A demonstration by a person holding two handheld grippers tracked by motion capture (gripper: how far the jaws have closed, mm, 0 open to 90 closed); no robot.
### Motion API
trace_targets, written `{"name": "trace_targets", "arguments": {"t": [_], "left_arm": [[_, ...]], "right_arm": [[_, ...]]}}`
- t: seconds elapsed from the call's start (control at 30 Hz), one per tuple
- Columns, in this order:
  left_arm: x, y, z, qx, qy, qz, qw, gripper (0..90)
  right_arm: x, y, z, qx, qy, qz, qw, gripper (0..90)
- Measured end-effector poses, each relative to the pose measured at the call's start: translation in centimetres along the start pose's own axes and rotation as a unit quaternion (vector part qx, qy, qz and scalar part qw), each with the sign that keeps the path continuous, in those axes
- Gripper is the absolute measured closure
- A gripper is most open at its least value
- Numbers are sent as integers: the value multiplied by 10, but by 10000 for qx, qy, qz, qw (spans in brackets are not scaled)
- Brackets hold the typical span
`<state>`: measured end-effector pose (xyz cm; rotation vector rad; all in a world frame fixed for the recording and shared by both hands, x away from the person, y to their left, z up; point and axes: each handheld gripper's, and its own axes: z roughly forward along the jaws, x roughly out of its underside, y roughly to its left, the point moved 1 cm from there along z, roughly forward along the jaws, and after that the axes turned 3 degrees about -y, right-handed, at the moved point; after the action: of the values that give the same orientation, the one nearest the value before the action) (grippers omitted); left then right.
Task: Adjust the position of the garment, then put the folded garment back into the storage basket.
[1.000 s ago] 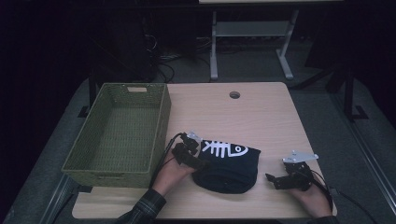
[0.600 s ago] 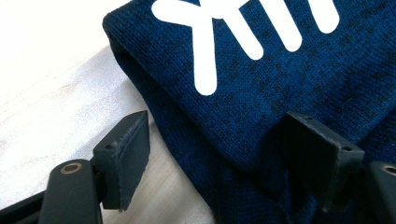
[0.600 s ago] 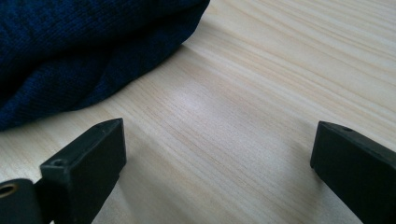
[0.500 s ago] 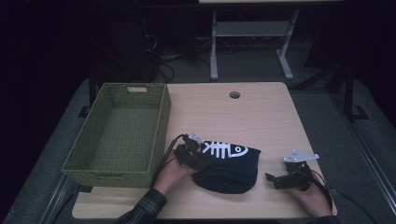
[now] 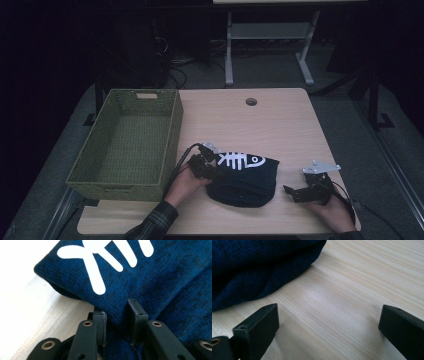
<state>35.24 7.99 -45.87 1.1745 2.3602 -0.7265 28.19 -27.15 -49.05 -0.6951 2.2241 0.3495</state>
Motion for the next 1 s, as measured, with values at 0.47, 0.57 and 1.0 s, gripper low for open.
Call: {"name": "trace_targets", "arguments": {"t": [0.47,0.57,1.0], "left_arm": [[-11,-3,-7,33,110,-50,9999,748],[-16,-7,-11,108,74,-92,9999,748],[-51,-24,-40,266,-59,41,9996,749]], "right_arm": [[0,0,0,-2,-5,-15,10000,27],[0,0,0,3,3,-4,10000,27],[0,0,0,-5,12,15,10000,27]]}}
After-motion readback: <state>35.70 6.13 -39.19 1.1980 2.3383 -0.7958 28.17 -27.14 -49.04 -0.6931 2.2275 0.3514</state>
